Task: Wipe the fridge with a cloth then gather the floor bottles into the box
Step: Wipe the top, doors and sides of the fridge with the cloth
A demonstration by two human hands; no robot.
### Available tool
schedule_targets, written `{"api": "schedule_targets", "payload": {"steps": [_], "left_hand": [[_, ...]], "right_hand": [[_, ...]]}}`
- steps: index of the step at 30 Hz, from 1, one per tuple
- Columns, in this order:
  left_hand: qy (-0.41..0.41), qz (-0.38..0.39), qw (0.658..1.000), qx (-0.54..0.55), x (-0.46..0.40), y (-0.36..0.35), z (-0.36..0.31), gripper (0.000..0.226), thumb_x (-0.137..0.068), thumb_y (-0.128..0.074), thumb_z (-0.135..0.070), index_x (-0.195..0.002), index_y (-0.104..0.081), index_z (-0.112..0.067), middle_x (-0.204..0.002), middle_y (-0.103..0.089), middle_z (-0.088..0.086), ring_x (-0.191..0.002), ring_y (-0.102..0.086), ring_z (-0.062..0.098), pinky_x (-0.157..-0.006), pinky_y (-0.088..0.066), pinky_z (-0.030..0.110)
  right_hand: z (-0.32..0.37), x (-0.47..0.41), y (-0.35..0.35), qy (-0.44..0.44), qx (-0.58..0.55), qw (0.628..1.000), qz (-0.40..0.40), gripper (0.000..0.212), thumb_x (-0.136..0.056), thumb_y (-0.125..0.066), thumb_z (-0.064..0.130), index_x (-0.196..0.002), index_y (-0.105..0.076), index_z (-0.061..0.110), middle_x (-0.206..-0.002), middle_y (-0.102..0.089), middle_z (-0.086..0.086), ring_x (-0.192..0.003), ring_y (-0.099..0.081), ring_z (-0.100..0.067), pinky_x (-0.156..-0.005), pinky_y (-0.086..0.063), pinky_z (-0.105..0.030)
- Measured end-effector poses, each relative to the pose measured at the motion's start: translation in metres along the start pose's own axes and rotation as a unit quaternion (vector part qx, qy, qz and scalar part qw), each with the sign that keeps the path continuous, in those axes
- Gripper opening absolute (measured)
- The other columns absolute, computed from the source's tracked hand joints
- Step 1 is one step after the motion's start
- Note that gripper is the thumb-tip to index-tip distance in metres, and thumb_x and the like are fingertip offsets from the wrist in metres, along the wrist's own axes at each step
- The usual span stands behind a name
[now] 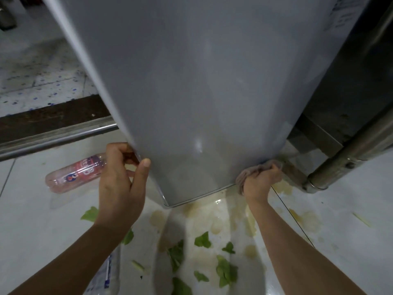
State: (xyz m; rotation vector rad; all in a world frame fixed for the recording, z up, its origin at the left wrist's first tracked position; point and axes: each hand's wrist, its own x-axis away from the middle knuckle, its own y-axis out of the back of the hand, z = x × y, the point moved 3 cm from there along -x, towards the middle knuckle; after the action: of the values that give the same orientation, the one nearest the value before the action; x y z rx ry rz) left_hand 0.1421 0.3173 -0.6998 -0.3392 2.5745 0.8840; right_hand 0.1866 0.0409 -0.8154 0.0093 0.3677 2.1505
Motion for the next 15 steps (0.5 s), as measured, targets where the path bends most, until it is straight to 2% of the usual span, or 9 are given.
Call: {"api": "schedule_targets", "payload": {"steps": [2,3,4,5,7,8,10,12,15], "left_hand": [[-0.008,0.017,1.000,0.011,-0.001,0.002,0.001,0.017,-0.088,-0.048,-0.033,-0.099,-0.036,-0.030,-0.090,-0.051,-0.012,-0.083,-0.054,0.008,-0.067,-0.049,0.031],[-0.012,0.024,1.000,0.014,-0.002,0.003,0.002,0.017,-0.088,-0.049,-0.033,-0.099,-0.037,-0.029,-0.090,-0.051,-0.012,-0.083,-0.055,0.008,-0.066,-0.048,0.027],[-0.016,0.029,0.999,0.015,-0.002,0.004,0.003,0.017,-0.089,-0.050,-0.033,-0.099,-0.038,-0.028,-0.089,-0.052,-0.013,-0.082,-0.055,0.006,-0.064,-0.046,0.023],[-0.017,0.032,0.999,0.015,-0.003,0.004,0.004,0.017,-0.091,-0.052,-0.032,-0.099,-0.039,-0.026,-0.089,-0.052,-0.014,-0.082,-0.055,0.005,-0.064,-0.044,0.020],[-0.008,0.033,0.999,0.018,-0.005,0.005,0.006,0.016,-0.091,-0.056,-0.028,-0.098,-0.041,-0.027,-0.088,-0.053,-0.018,-0.083,-0.056,0.002,-0.064,-0.043,0.017],[-0.002,0.030,0.999,0.022,-0.005,0.006,0.008,0.017,-0.091,-0.057,-0.027,-0.097,-0.041,-0.029,-0.087,-0.054,-0.019,-0.083,-0.056,-0.001,-0.064,-0.043,0.014],[0.008,0.034,0.999,0.024,-0.002,0.006,0.013,0.018,-0.090,-0.058,-0.027,-0.095,-0.042,-0.034,-0.086,-0.055,-0.022,-0.083,-0.056,-0.005,-0.063,-0.042,0.011],[0.027,0.056,0.998,0.015,0.002,0.001,0.020,0.016,-0.089,-0.058,-0.028,-0.095,-0.044,-0.033,-0.086,-0.057,-0.021,-0.084,-0.058,-0.004,-0.063,-0.043,0.012],[0.028,0.074,0.997,-0.018,0.005,-0.005,0.028,0.015,-0.088,-0.058,-0.025,-0.091,-0.045,-0.028,-0.083,-0.054,-0.022,-0.082,-0.057,-0.003,-0.064,-0.047,0.019]], "right_hand": [[0.001,0.000,0.001,-0.015,0.020,1.000,0.015,0.032,-0.088,-0.021,-0.001,-0.065,-0.025,0.021,-0.061,-0.027,0.003,-0.052,-0.029,-0.012,-0.061,-0.031,-0.026],[0.007,0.005,0.001,-0.007,0.053,0.998,0.034,0.032,-0.087,-0.027,-0.003,-0.068,-0.028,0.023,-0.068,-0.029,0.004,-0.059,-0.033,-0.010,-0.066,-0.033,-0.024],[0.017,0.013,0.001,0.014,0.067,0.996,0.054,0.029,-0.085,-0.034,-0.007,-0.078,-0.038,0.022,-0.081,-0.034,0.003,-0.072,-0.038,-0.009,-0.076,-0.036,-0.020],[0.025,0.022,0.000,0.032,0.035,0.997,0.059,0.027,-0.082,-0.039,-0.012,-0.095,-0.044,0.012,-0.095,-0.035,-0.003,-0.087,-0.040,-0.013,-0.088,-0.035,-0.019],[0.050,0.043,-0.001,0.100,-0.048,0.993,0.048,0.036,-0.080,-0.048,-0.014,-0.115,-0.039,-0.010,-0.113,-0.030,-0.012,-0.107,-0.035,-0.017,-0.103,-0.029,-0.021],[0.063,0.054,-0.002,0.121,-0.073,0.989,0.037,0.040,-0.080,-0.052,-0.011,-0.118,-0.037,-0.010,-0.118,-0.030,-0.014,-0.111,-0.034,-0.016,-0.105,-0.029,-0.020],[0.081,0.071,-0.005,0.160,-0.104,0.982,0.020,0.043,-0.078,-0.052,-0.008,-0.118,-0.037,-0.005,-0.122,-0.030,-0.018,-0.115,-0.036,-0.019,-0.106,-0.030,-0.016],[0.079,0.078,-0.010,0.188,-0.102,0.977,0.001,0.040,-0.073,-0.047,-0.015,-0.112,-0.038,-0.010,-0.120,-0.030,-0.026,-0.114,-0.035,-0.022,-0.104,-0.028,-0.009],[0.059,0.079,-0.020,0.155,-0.094,0.983,0.006,0.034,-0.067,-0.037,-0.023,-0.101,-0.039,-0.014,-0.115,-0.031,-0.032,-0.111,-0.036,-0.036,-0.102,-0.026,-0.008]]}}
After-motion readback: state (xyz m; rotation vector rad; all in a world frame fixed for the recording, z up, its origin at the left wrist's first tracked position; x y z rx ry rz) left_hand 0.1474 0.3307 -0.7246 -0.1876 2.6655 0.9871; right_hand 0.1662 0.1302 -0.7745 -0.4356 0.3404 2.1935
